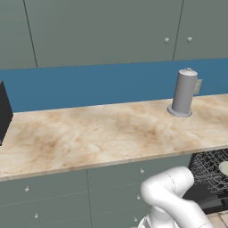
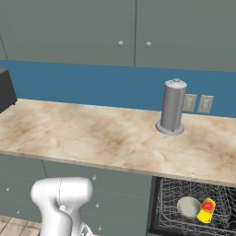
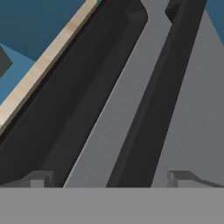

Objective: Pick up the cup and bowl from the counter, place them in the dishwasher, and close the dishwasher door.

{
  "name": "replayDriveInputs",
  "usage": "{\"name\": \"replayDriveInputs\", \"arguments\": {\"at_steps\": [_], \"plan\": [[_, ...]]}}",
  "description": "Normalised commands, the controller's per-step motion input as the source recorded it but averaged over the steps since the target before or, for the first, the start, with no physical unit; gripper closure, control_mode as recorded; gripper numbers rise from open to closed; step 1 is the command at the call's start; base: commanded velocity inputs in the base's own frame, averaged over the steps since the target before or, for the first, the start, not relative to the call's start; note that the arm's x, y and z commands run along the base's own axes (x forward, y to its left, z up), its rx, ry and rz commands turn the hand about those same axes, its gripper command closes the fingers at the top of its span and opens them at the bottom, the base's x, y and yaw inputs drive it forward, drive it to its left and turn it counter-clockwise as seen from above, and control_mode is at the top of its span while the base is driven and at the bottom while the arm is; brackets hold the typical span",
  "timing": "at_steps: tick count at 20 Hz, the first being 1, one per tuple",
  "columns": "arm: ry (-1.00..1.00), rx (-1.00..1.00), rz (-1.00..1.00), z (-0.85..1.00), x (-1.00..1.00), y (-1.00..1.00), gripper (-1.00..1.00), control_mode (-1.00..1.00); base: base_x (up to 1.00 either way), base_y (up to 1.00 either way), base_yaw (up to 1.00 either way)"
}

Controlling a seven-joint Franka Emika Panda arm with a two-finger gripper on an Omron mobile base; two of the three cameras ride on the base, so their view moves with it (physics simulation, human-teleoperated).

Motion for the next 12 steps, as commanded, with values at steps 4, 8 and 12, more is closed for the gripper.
{"name": "replayDriveInputs", "arguments": {"at_steps": [4,8,12], "plan": [[-0.01,0.00,-0.07,-0.35,1.00,-0.01,-1.00,-1.00,0.00,0.00,0.00],[-0.02,0.00,-0.06,-0.33,0.90,-0.04,-1.00,-1.00,0.00,0.00,0.00],[-0.03,0.00,-0.05,-0.38,0.83,-0.08,-1.00,-1.00,0.00,0.00,0.00]]}}
